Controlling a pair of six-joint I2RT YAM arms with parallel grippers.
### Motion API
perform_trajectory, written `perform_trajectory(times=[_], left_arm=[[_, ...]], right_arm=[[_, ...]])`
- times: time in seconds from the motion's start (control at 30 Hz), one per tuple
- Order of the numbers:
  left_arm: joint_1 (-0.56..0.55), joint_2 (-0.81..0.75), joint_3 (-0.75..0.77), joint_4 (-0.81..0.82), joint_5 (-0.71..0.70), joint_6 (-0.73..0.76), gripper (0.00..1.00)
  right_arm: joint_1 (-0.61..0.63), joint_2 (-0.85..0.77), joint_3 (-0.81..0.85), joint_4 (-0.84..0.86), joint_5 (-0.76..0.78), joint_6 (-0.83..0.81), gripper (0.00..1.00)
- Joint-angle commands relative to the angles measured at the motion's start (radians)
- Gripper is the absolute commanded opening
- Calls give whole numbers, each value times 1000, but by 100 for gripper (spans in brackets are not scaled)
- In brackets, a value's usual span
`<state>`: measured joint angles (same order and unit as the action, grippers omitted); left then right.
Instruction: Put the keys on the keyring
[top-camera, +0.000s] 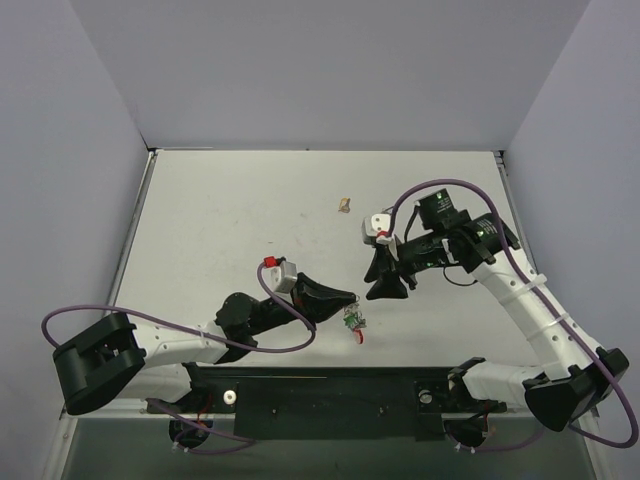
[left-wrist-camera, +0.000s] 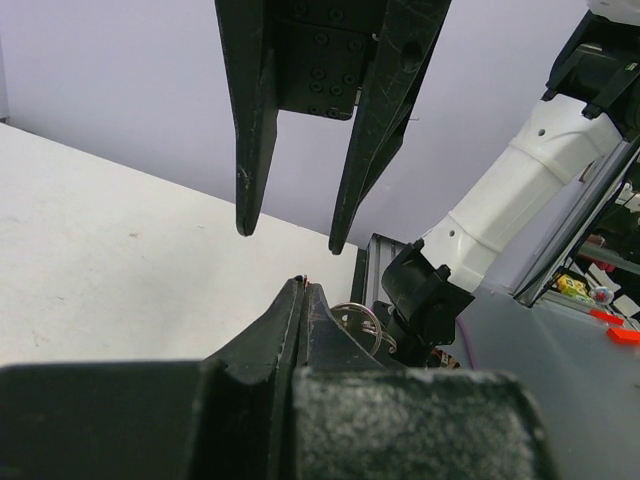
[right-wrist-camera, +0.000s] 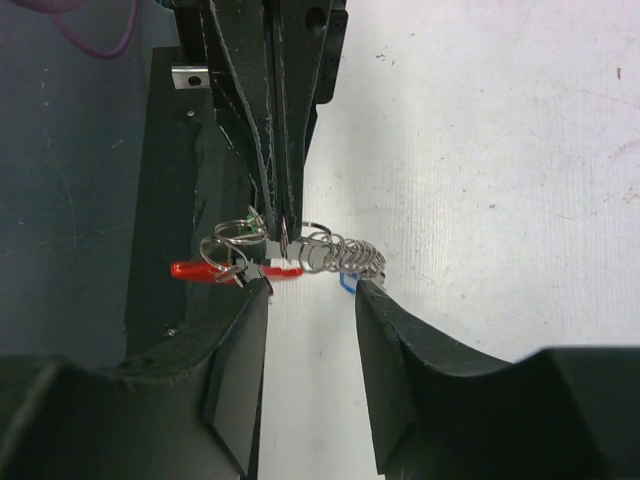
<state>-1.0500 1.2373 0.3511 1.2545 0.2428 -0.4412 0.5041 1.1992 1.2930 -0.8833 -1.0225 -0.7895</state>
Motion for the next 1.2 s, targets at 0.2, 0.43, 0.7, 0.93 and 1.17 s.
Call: perform_trajectory(times=[0.2, 0.43, 0.7, 0.93, 1.17], left_arm=[[5, 4, 34, 224, -7, -13, 0], [16, -12, -17, 218, -54, 9, 0], [90, -113, -44, 128, -13, 19, 0], [162, -262, -70, -42, 35, 56, 0], [228, -432, -67, -247, 87, 117, 0]], right_arm=[[37, 23, -14, 35, -50, 35, 31], [-97, 19, -47, 165, -18, 255, 34], [-334, 177, -71, 462, 419, 749, 36], [-372, 521, 230, 347, 550, 707, 36], [-368, 914, 641, 101, 567, 564, 36]])
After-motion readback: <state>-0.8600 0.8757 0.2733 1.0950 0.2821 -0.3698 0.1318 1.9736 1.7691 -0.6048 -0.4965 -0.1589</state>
